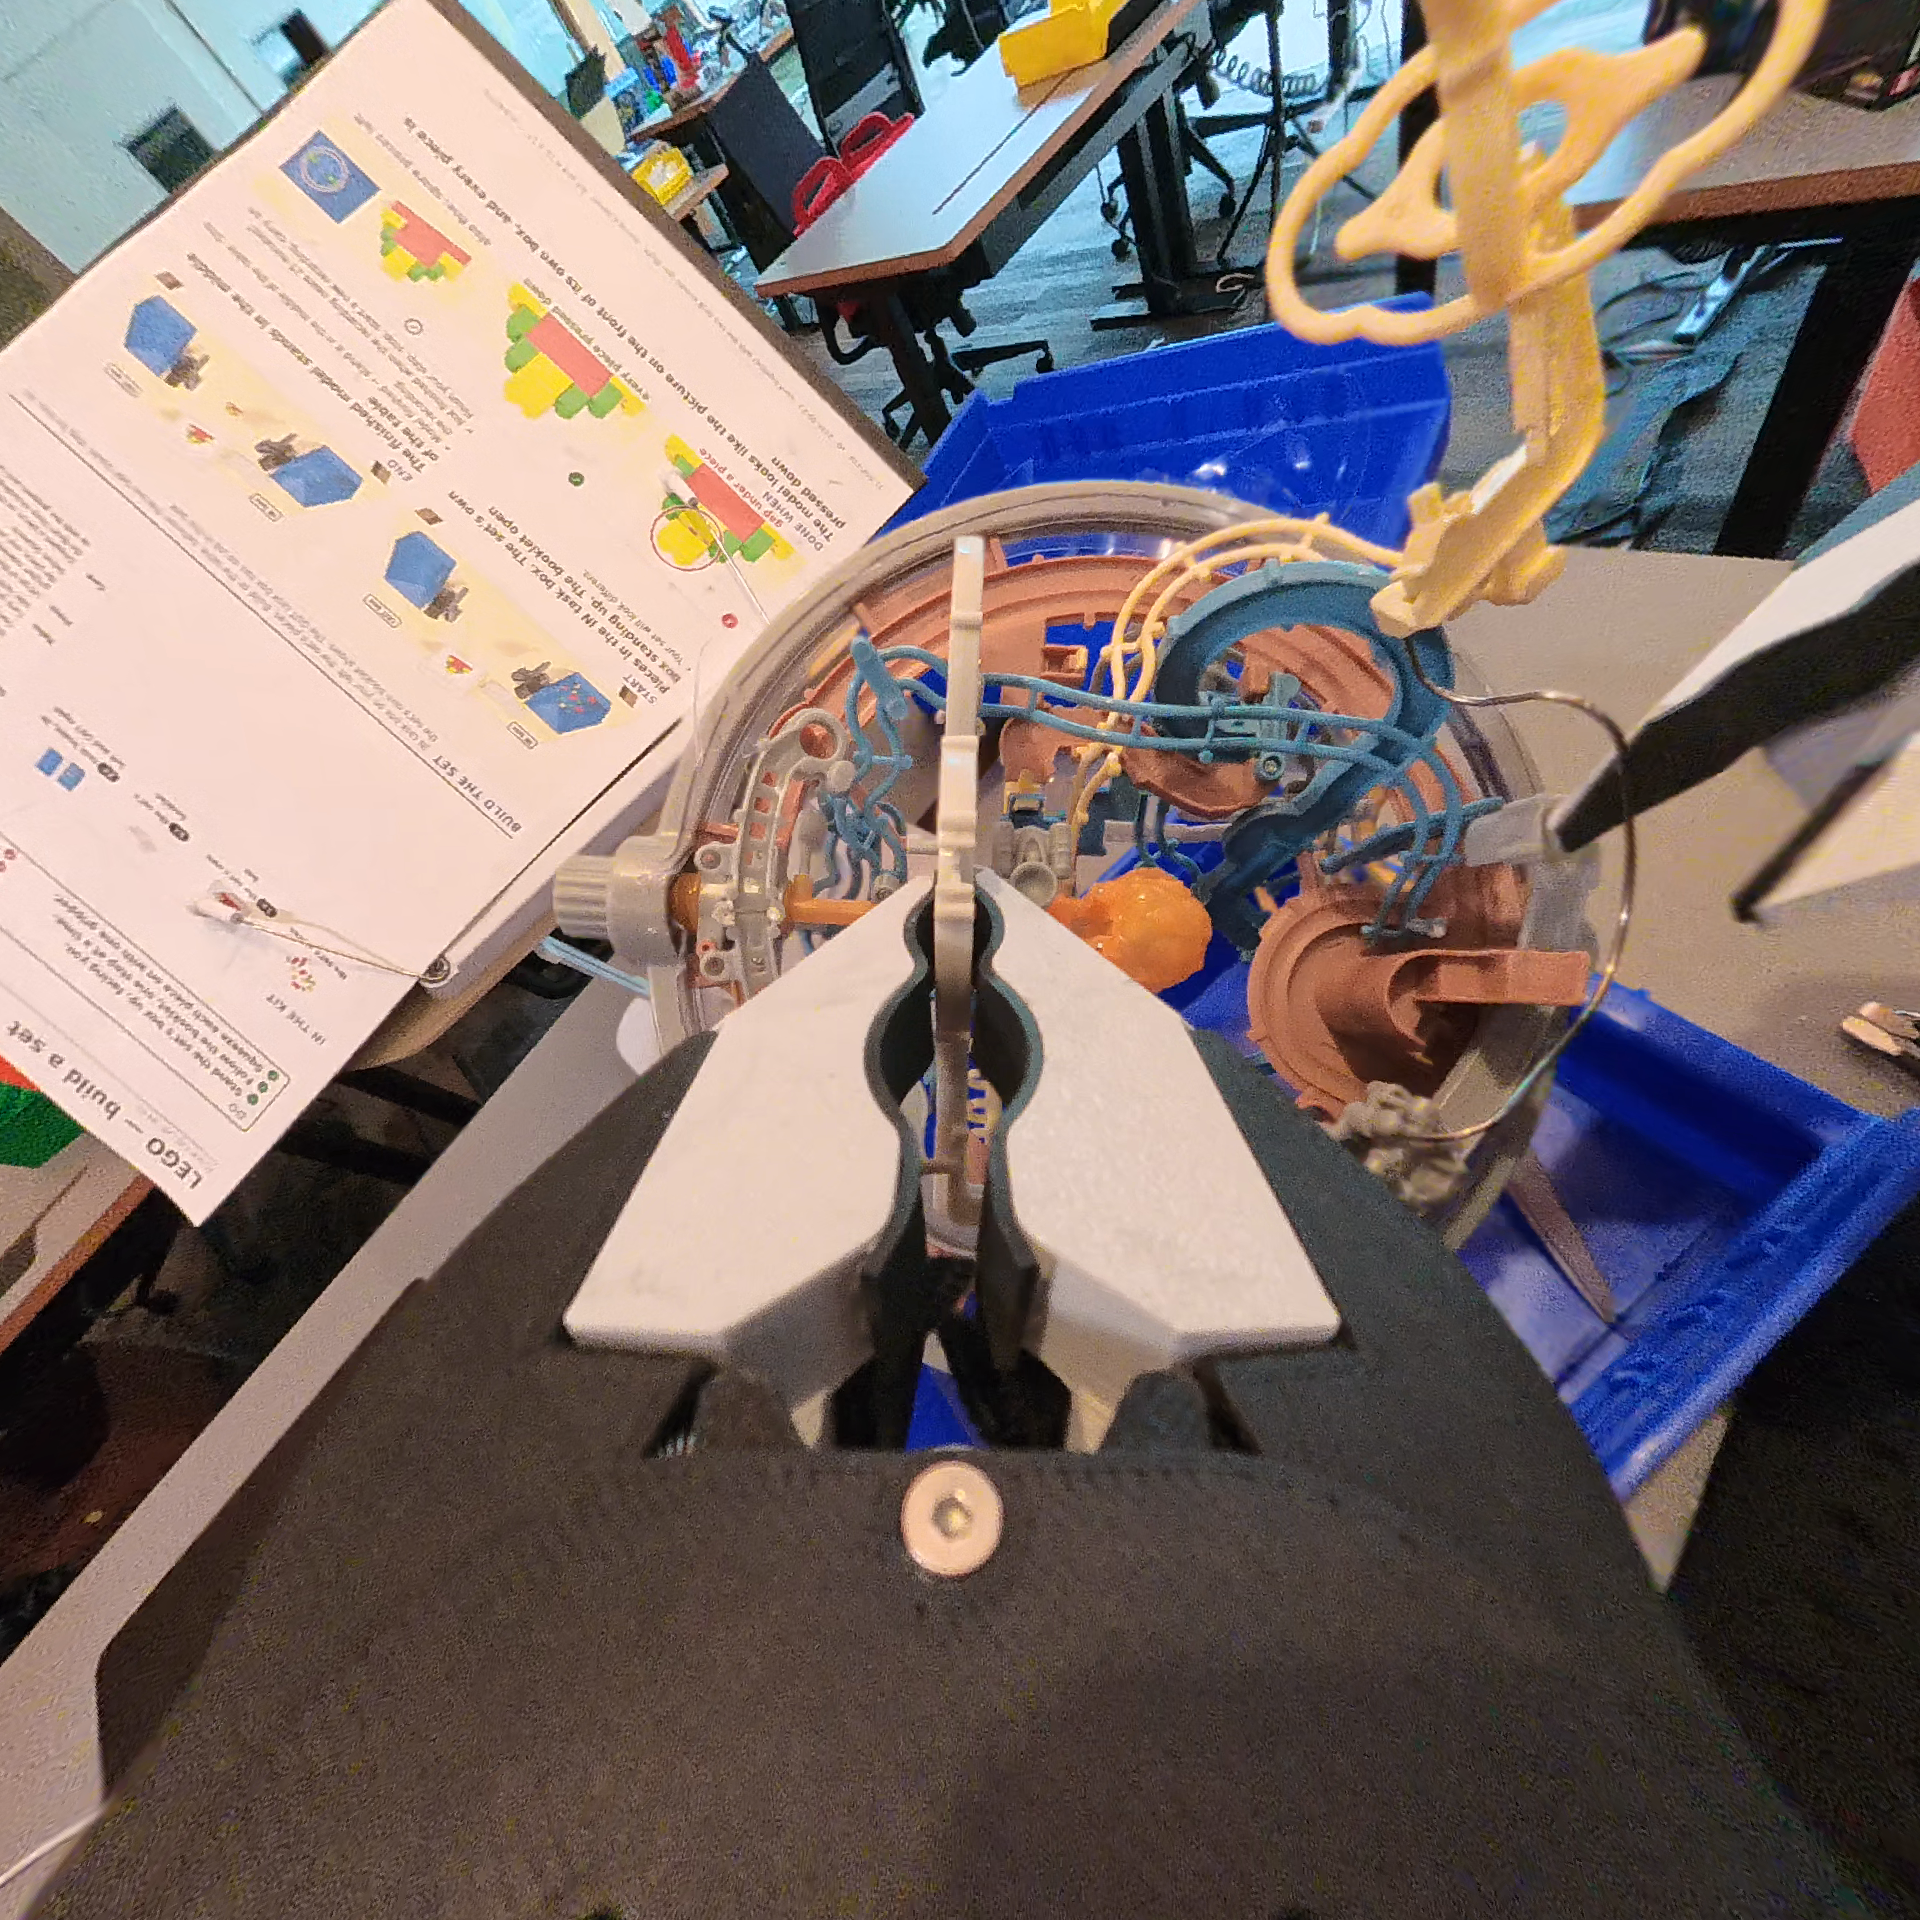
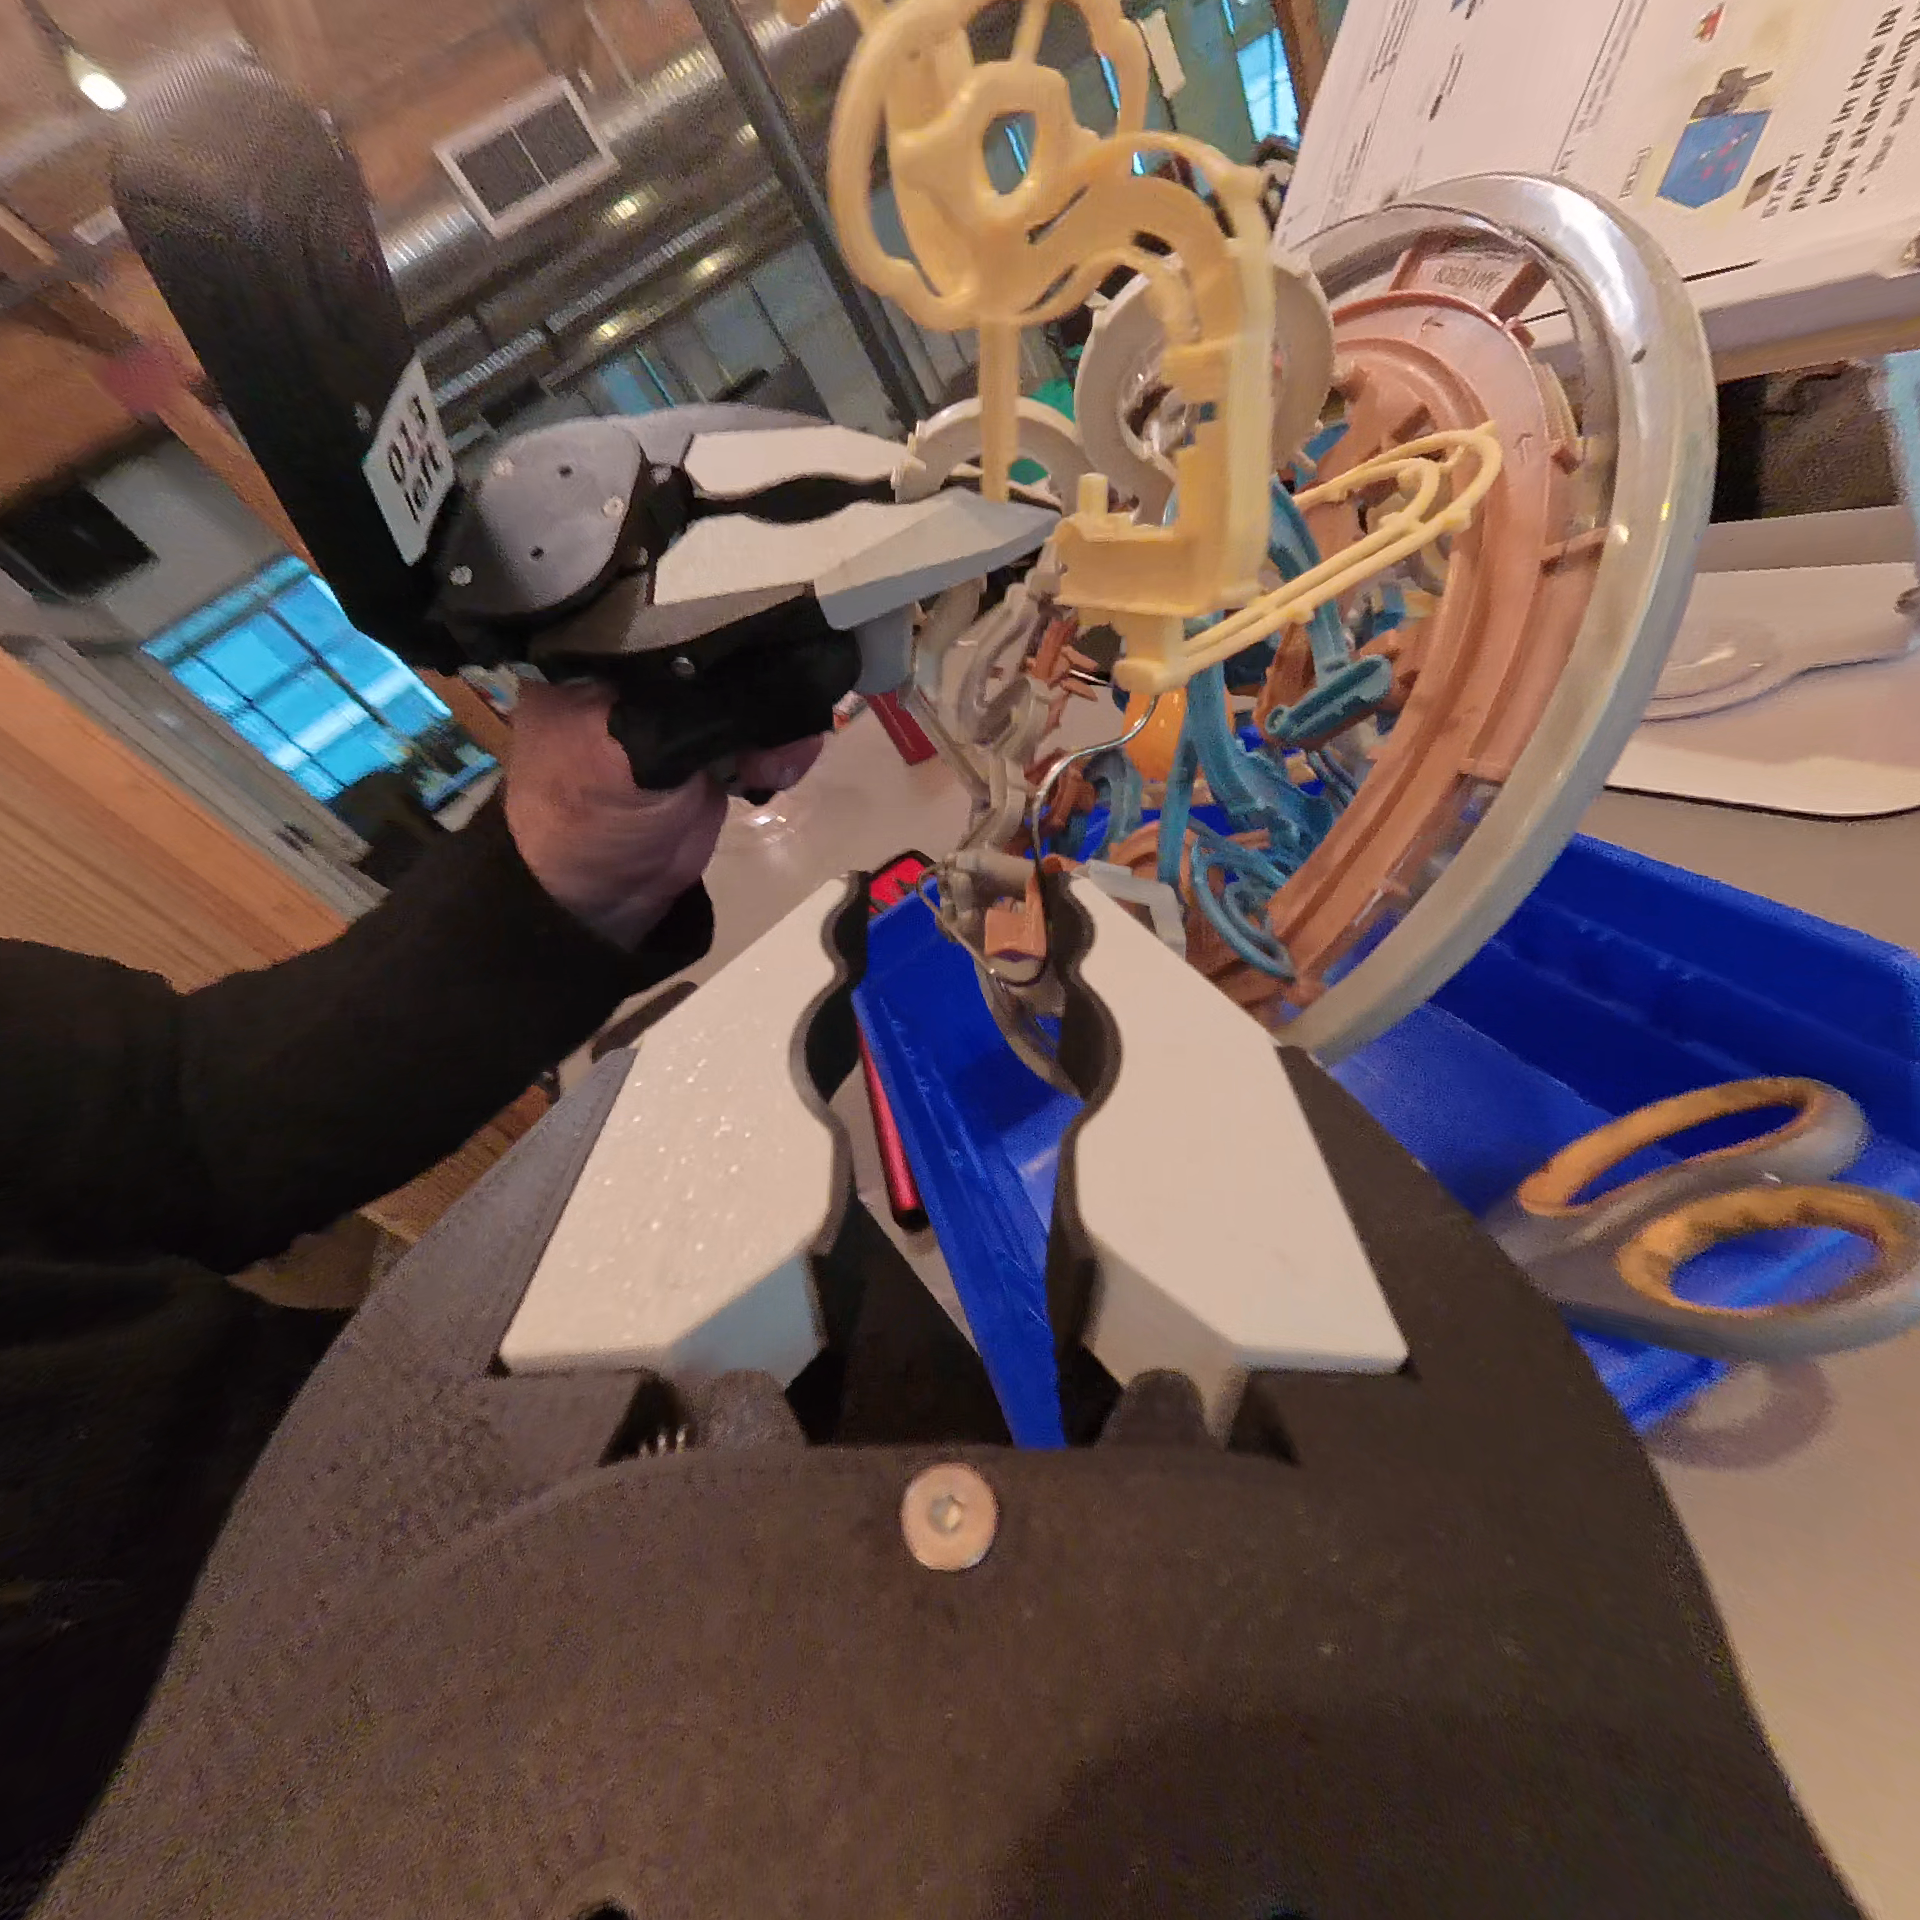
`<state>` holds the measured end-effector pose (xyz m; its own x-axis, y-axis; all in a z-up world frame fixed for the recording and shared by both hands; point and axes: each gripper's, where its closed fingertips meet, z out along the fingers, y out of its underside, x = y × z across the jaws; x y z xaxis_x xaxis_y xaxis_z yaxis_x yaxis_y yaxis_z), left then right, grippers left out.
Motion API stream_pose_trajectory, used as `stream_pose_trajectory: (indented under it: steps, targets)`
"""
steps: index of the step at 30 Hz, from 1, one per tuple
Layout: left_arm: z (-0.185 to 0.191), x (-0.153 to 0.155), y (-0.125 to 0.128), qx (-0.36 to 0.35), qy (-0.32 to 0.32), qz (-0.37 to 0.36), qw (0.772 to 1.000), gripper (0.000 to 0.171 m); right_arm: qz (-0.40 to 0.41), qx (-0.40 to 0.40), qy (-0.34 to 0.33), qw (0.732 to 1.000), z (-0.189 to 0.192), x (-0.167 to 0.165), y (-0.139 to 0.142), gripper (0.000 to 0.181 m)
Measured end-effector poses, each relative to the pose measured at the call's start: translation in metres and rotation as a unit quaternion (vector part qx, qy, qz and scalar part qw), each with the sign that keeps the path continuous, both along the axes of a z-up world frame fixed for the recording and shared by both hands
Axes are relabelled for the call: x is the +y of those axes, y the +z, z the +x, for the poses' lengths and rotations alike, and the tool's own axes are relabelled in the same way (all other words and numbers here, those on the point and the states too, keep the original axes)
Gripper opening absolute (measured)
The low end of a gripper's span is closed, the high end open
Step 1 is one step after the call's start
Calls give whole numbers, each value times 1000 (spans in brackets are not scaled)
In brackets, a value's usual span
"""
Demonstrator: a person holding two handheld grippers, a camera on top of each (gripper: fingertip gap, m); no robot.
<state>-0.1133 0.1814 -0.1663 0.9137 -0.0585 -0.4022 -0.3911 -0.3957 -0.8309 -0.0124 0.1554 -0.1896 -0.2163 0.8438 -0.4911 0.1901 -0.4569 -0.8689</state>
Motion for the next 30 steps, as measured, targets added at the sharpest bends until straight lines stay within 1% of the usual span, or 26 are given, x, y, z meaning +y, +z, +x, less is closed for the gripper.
stream_pose_trajectory:
  steps: [1,2,3,5,7,8,9,11,12,13,14,16,18,22,25,28,30]
  targets:
    - [-1,0,1,0,1,4,1000,0,20,-10,-13,1000,3,1,-1,40]
    - [-3,0,3,0,3,8,1000,0,44,-20,-37,998,5,7,-3,52]
    - [-6,0,5,8,6,9,1000,0,67,-28,-62,995,9,14,-2,55]
    - [-7,-1,8,13,7,12,1000,0,104,-24,-111,988,14,31,10,67]
    - [-6,-1,10,40,9,11,999,0,147,-24,-154,977,12,48,25,89]
    - [-2,0,11,46,7,10,999,0,166,-28,-170,971,9,56,31,96]
    - [2,1,11,52,3,9,999,0,180,-34,-176,967,4,59,35,98]
    - [9,2,10,77,0,1,997,0,197,-24,-162,967,-10,56,43,89]
    - [14,3,10,78,-6,1,997,0,203,-29,-156,966,-17,56,41,82]
    - [18,3,10,77,-12,4,997,0,217,-39,-145,965,-21,55,36,54]
    - [20,4,10,80,-13,4,997,0,230,-40,-136,963,-24,54,34,40]
    - [19,3,10,78,-12,4,997,0,229,1,-126,965,-24,49,43,37]
    - [11,2,9,65,0,2,998,0,240,19,-109,965,-22,42,47,33]
    - [1,4,1,-14,4,7,1000,0,278,66,-45,957,-21,5,53,25]
    - [-9,5,2,-50,9,17,999,0,279,87,4,956,-22,-23,50,21]
    - [-14,9,-5,-73,4,10,997,0,290,91,27,952,-22,-38,47,20]
    - [-15,12,-9,-106,3,8,994,1,301,96,40,948,-22,-47,47,19]
